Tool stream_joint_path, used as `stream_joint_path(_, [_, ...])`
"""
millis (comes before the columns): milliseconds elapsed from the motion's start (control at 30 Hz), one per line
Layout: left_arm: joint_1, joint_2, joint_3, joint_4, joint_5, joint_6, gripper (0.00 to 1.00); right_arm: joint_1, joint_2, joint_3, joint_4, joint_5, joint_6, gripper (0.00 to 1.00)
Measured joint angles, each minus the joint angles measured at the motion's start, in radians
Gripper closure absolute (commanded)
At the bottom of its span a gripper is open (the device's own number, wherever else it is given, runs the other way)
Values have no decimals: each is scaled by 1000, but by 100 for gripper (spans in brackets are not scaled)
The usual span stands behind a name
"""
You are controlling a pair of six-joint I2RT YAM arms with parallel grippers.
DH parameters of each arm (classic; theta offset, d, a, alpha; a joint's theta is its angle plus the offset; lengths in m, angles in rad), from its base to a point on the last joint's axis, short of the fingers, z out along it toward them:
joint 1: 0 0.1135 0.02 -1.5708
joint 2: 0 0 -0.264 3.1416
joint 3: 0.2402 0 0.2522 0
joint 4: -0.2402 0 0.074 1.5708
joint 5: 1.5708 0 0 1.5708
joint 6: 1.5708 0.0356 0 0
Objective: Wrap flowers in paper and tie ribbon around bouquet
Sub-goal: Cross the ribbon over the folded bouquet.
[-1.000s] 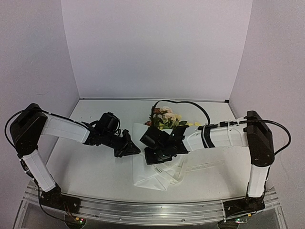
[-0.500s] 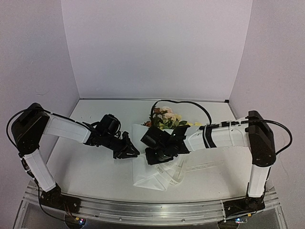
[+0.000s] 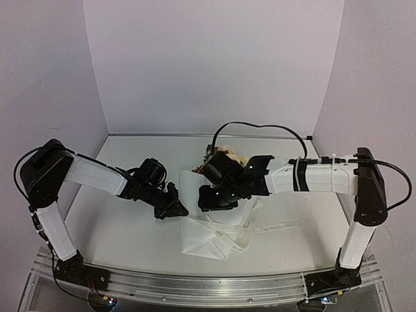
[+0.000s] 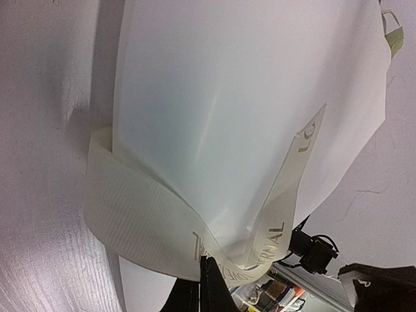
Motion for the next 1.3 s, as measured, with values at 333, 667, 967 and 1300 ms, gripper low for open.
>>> stream_joint_path(333, [0,0,1,-9,-26,20,96,-54,192,100,-20,-105,15,68])
stream_joint_path(667, [0,-23,-3,-10,-54,43,71,-61,223,111,-35,-123,34,100])
stream_joint_path(967, [0,-314,-97,84,-108,118,56,-130,223,215,-37,-187,-21,100])
stream_joint_path(1300, [1,-331,-177,331,-94,290,48,-200,231,316,39,-408,-35,100])
